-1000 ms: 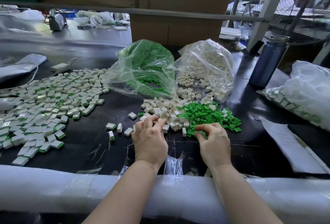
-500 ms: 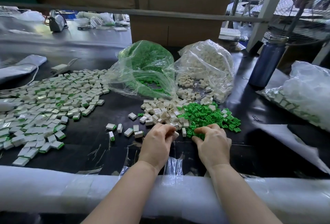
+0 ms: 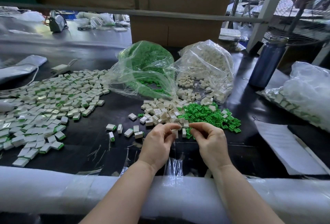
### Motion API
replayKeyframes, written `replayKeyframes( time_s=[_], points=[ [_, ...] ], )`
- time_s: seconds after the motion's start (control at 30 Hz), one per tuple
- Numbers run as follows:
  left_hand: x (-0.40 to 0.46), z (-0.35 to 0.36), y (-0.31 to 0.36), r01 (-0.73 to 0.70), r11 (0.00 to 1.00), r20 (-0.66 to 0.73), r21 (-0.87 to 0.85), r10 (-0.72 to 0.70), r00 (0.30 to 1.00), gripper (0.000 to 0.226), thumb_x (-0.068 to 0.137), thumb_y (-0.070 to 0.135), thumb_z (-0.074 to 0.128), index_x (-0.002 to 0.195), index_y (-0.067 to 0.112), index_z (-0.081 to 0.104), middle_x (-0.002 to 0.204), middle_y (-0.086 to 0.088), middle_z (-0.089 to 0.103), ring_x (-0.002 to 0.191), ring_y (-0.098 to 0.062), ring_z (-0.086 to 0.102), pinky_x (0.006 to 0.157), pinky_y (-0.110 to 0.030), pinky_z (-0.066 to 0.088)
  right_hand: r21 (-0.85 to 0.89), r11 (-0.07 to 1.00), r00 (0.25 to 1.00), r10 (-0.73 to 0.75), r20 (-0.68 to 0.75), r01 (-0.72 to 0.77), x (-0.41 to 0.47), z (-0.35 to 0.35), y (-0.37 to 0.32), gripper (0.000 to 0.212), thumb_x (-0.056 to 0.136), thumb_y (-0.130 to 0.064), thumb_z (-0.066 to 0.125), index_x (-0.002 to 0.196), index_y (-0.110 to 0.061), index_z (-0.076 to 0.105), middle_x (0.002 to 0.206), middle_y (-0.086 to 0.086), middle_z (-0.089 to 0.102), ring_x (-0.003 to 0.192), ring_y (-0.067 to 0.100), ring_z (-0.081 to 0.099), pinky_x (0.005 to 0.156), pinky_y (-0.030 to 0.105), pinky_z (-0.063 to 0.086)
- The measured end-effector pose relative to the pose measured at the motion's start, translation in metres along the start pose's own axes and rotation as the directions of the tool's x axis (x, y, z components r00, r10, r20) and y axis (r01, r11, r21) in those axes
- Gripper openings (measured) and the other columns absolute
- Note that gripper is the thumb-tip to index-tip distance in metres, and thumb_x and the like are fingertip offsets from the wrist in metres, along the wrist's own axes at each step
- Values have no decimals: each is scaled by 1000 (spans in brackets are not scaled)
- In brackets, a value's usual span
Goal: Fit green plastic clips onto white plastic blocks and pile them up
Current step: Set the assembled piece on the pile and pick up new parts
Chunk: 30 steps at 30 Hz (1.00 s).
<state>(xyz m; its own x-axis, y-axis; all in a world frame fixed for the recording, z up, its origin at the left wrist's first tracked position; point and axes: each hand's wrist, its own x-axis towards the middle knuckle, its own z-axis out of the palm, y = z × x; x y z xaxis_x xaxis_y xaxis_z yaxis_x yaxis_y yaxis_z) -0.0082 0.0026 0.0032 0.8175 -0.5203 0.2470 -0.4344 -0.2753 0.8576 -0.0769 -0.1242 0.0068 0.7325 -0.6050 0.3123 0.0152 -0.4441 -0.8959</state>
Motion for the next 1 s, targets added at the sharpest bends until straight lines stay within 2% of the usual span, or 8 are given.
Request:
replayKeyframes(
  time_s=[0.07,0.13,0.23,0.37,0.47,0.6,0.8,1.0],
  points=[
    [0,-1,0,14,999,-4,-37,-14,1000,30,88,9,60,88,38,61,84,12,63,72,3,58,73,-9,47,74,997,999,20,30,-22,-1,0,-2,21,83,0,65,86,-20,71,80,-10,69,76,0,65,72,9,48],
    [1,-2,0,69,989,2,-127,-69,998,24,87,11,62,84,35,60,80,7,66,71,-4,62,73,-19,52,116,993,998,21,58,-28,-1,0,-4,21,83,2,64,84,-18,71,79,-9,69,74,-3,64,70,7,47],
    [3,-2,0,121,965,24,-235,-119,993,15,86,11,63,84,25,59,81,-6,68,74,-20,64,73,-29,55,173,984,993,27,112,-46,-3,0,-8,21,81,4,66,79,-17,69,76,-4,70,71,3,66,68,11,50],
    [3,-2,-2,135,948,62,-288,-122,991,8,88,11,61,86,18,58,81,-6,69,78,-22,65,78,-35,55,211,976,988,17,156,-50,-4,0,-11,22,79,4,68,76,-18,69,73,-3,71,70,8,67,68,13,51],
    [3,-2,-2,143,939,88,-312,-122,989,6,89,10,59,87,15,58,78,-5,68,75,-18,63,77,-34,55,193,980,989,11,150,-40,-4,0,-11,24,79,4,68,75,-20,69,71,-5,70,69,6,67,68,13,51],
    [3,-1,-1,146,934,113,-326,-115,987,9,89,7,58,85,14,57,72,0,66,71,-11,62,74,-24,52,158,987,991,5,131,-26,-4,0,-10,25,78,4,68,74,-21,68,72,-5,70,70,6,66,69,12,50],
    [4,-2,-3,134,945,125,-300,-100,987,9,89,8,59,86,16,60,71,1,64,69,-9,60,72,-18,50,165,985,978,5,207,-40,-5,1,-11,23,80,5,66,72,-16,68,69,-3,69,67,7,65,67,15,51],
    [4,-3,-2,121,955,133,-271,-87,987,13,87,8,62,80,18,65,69,2,63,69,-11,58,74,-25,50,157,985,976,33,215,-68,-4,3,-8,23,81,8,63,78,-15,63,71,9,66,66,13,63,65,20,52]
  ],
)
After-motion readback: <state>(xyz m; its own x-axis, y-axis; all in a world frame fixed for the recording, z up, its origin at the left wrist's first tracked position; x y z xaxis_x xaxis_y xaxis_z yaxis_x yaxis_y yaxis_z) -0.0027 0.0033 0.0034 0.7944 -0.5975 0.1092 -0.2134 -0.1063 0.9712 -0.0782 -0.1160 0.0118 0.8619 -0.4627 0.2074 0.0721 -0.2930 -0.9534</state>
